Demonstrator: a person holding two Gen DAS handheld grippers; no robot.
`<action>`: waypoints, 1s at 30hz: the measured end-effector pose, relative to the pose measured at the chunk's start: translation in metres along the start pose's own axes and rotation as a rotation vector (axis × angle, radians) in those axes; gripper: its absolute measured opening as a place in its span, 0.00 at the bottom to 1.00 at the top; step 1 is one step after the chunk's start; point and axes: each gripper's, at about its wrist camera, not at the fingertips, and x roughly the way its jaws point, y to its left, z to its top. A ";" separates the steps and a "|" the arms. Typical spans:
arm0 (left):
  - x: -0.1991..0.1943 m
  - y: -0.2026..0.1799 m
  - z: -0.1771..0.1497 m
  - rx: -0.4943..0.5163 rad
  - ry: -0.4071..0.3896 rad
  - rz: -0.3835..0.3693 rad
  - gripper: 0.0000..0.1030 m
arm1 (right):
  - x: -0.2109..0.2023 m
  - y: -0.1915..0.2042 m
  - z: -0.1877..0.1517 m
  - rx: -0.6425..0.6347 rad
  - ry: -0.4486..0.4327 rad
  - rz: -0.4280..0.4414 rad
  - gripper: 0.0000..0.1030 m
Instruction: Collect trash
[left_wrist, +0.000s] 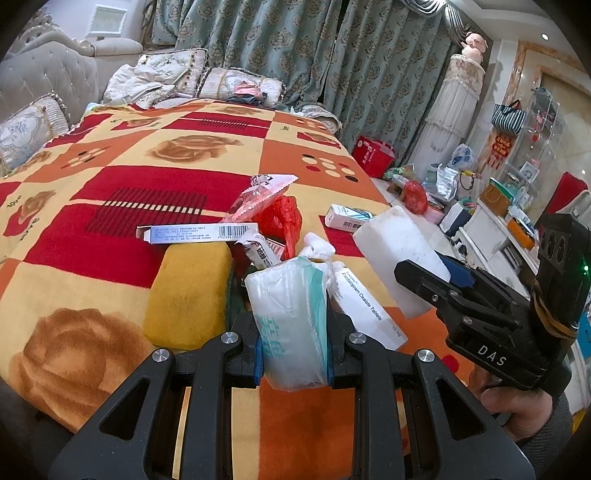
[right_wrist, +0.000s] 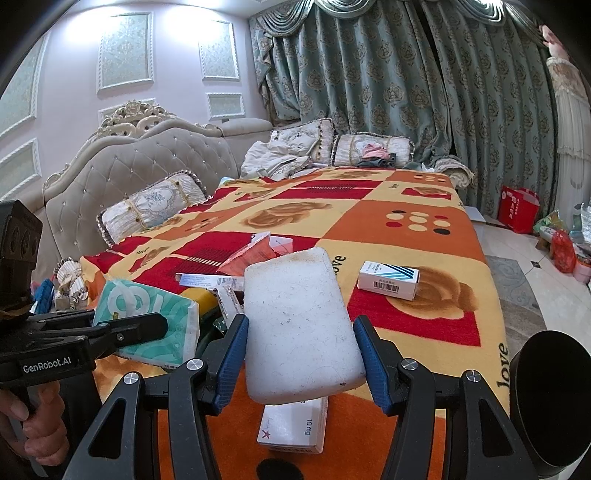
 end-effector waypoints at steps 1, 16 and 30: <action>0.000 0.000 0.000 0.000 0.001 0.000 0.20 | 0.000 0.000 -0.001 -0.002 0.002 -0.001 0.54; 0.001 0.000 -0.001 -0.001 0.000 -0.001 0.20 | -0.001 -0.003 -0.002 0.008 0.013 0.006 0.54; 0.002 -0.001 -0.003 0.003 -0.001 0.001 0.20 | 0.000 -0.003 -0.002 0.009 0.011 0.004 0.54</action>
